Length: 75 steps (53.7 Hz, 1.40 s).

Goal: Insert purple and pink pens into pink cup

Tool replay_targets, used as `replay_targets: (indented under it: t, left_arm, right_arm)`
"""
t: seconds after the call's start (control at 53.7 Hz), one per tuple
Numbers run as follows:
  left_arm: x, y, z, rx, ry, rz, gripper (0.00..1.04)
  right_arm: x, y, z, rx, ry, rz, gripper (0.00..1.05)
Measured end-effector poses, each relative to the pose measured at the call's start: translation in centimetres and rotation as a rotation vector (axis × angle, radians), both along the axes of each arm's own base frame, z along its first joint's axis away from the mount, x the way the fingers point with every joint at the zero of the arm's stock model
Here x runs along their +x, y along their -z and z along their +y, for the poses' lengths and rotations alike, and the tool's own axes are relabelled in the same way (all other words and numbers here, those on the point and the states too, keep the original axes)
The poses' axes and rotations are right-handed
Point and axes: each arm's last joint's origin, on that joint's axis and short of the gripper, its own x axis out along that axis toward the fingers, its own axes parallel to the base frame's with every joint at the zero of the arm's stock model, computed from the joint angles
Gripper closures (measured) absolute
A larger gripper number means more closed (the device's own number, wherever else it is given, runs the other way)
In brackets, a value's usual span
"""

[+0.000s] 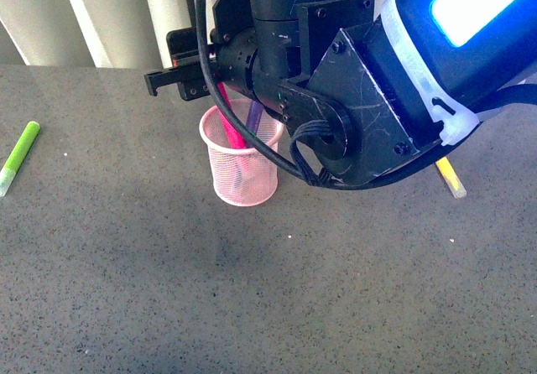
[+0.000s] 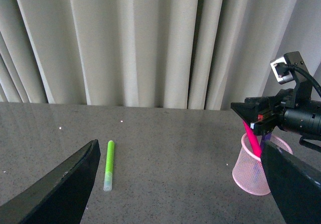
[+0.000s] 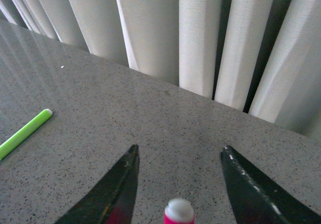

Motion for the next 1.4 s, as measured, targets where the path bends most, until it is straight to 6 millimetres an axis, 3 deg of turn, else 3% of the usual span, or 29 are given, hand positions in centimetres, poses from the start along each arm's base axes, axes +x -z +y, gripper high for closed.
replay_targets:
  t: [0.149,0.242,0.429,0.596,0.671,0.764,0.913,1.137,1.398]
  left_arm:
    - [0.0,0.0,0.0,0.000,0.000,0.000,0.07]
    - [0.0,0.0,0.0,0.000,0.000,0.000,0.07]
    - [0.0,0.0,0.0,0.000,0.000,0.000,0.07]
    - [0.0,0.0,0.0,0.000,0.000,0.000,0.07]
    - [0.0,0.0,0.0,0.000,0.000,0.000,0.07]
    - [0.0,0.0,0.0,0.000,-0.002,0.000,0.07]
    - [0.0,0.0,0.0,0.000,-0.002,0.000,0.07]
    - [0.0,0.0,0.0,0.000,0.000,0.000,0.07]
    - [0.0,0.0,0.0,0.000,0.000,0.000,0.07]
  right_arm:
    - [0.1,-1.5,-0.7,0.022,0.053,-0.011,0.24]
    - [0.1,-4.0,-2.5,0.029,0.152,-0.003,0.05]
    - [-1.4,-10.0,-9.7,0.078,0.384,0.096,0.07]
    - [-1.5,-10.0,-10.0,0.088,0.395,0.105,0.07]
    - [-2.2,-9.5,-10.6,0.060,0.524,-0.046,0.17]
    - [-4.7,-9.0,-12.7,0.038,0.579,-0.169,0.33]
    - [-8.8,-9.1,-17.1,0.018,0.611,-0.220,0.60]
    - [-14.2,-8.0,-21.0,-0.009,0.612,-0.201,1.02]
    - [-17.9,-6.9,-23.0,-0.012,0.613,-0.196,1.01]
